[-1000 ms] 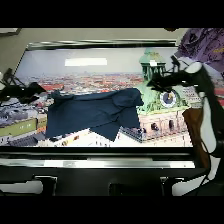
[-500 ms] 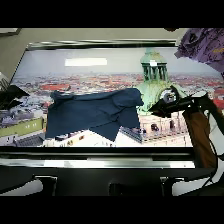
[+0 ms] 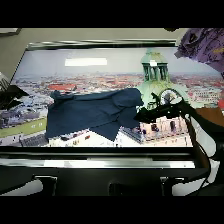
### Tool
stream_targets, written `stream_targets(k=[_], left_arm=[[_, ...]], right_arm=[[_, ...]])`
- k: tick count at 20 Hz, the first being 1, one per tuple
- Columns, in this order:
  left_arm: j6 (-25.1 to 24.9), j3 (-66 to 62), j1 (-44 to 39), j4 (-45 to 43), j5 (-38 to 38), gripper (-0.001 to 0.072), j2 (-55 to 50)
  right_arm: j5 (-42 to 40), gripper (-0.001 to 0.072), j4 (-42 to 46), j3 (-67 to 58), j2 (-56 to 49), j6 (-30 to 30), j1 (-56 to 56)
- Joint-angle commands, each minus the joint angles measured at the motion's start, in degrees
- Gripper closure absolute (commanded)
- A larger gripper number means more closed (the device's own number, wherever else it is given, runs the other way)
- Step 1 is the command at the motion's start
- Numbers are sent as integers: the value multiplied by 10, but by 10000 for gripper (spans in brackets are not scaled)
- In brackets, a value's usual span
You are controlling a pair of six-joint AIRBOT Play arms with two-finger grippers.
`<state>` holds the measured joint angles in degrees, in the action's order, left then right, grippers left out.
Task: Fold the clothes and pants, and hang the long-sleeved shirts on hangers.
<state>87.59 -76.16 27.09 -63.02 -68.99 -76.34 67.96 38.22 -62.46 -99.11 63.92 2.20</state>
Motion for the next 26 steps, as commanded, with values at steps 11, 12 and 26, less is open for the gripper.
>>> stream_targets(k=[11, 12, 26], left_arm=[[-31, 260, 97, 25, 14, 94, 29], [-49, 294, 116, 45, 22, 94, 30], [-141, 365, 112, 106, 53, 95, -22]], right_arm=[[-19, 687, 6, 3, 77, 22, -34], [-18, 687, 6, 3, 86, 28, -34], [-2, 687, 6, 3, 121, 49, -34]])
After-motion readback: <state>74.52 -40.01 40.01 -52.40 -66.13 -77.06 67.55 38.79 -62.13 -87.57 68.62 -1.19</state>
